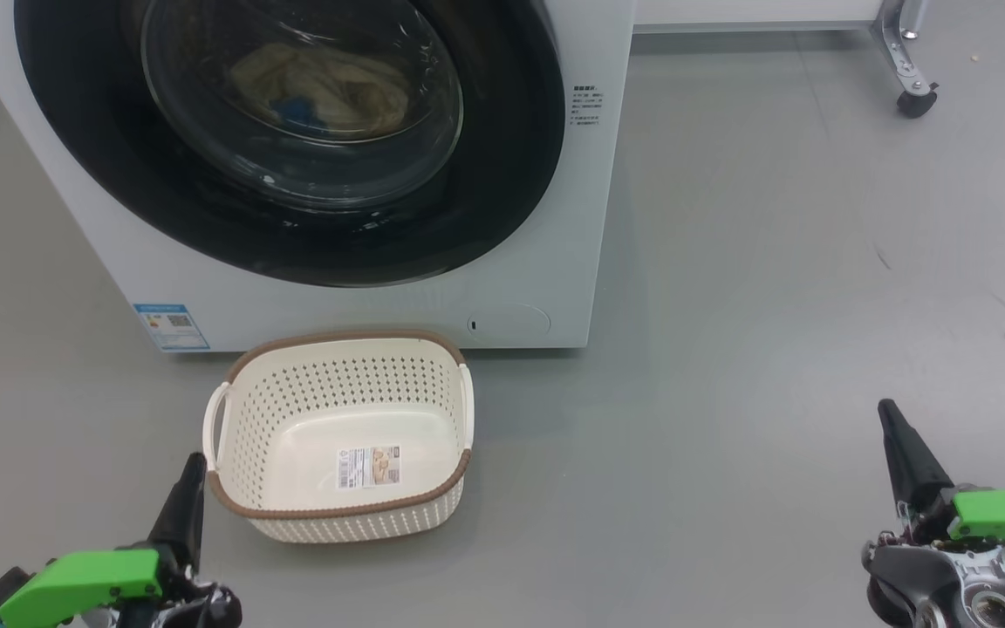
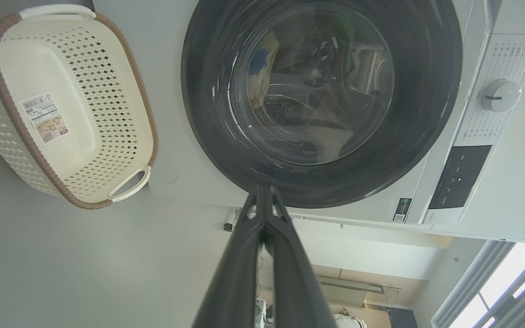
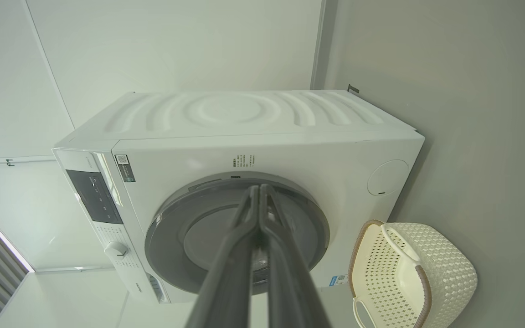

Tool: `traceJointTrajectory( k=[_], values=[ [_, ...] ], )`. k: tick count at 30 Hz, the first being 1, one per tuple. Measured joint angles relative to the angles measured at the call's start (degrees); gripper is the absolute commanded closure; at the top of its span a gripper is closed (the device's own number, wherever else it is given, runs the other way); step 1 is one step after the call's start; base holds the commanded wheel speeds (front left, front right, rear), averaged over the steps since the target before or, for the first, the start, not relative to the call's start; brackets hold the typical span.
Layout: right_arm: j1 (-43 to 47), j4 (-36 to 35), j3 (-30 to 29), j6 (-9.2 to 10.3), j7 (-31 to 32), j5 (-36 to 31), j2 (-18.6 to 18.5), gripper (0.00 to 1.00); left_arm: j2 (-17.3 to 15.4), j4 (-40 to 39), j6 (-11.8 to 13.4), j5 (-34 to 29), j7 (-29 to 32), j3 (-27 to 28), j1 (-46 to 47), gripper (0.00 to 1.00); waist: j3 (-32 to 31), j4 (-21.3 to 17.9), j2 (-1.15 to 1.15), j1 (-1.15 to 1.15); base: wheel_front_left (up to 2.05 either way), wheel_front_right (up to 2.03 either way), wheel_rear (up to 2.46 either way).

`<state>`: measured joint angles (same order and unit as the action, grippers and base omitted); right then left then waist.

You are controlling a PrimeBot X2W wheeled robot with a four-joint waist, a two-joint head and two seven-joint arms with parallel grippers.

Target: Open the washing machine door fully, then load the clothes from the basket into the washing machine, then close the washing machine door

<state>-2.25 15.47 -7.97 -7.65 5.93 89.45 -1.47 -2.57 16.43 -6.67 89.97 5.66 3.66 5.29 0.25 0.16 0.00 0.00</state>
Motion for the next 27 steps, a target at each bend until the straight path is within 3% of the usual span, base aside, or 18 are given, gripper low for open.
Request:
traceJointTrajectory(
  k=[27],
  values=[
    [-0.8,0.4,0.3,0.00,0.2,2.3,-0.1,1.00,0.2,-0.2,-0.4,1.9,0.4,1.0,0.0,1.00,-0.1,-0.2,0.00,0.00,0.00,0.00,0.00]
  ],
)
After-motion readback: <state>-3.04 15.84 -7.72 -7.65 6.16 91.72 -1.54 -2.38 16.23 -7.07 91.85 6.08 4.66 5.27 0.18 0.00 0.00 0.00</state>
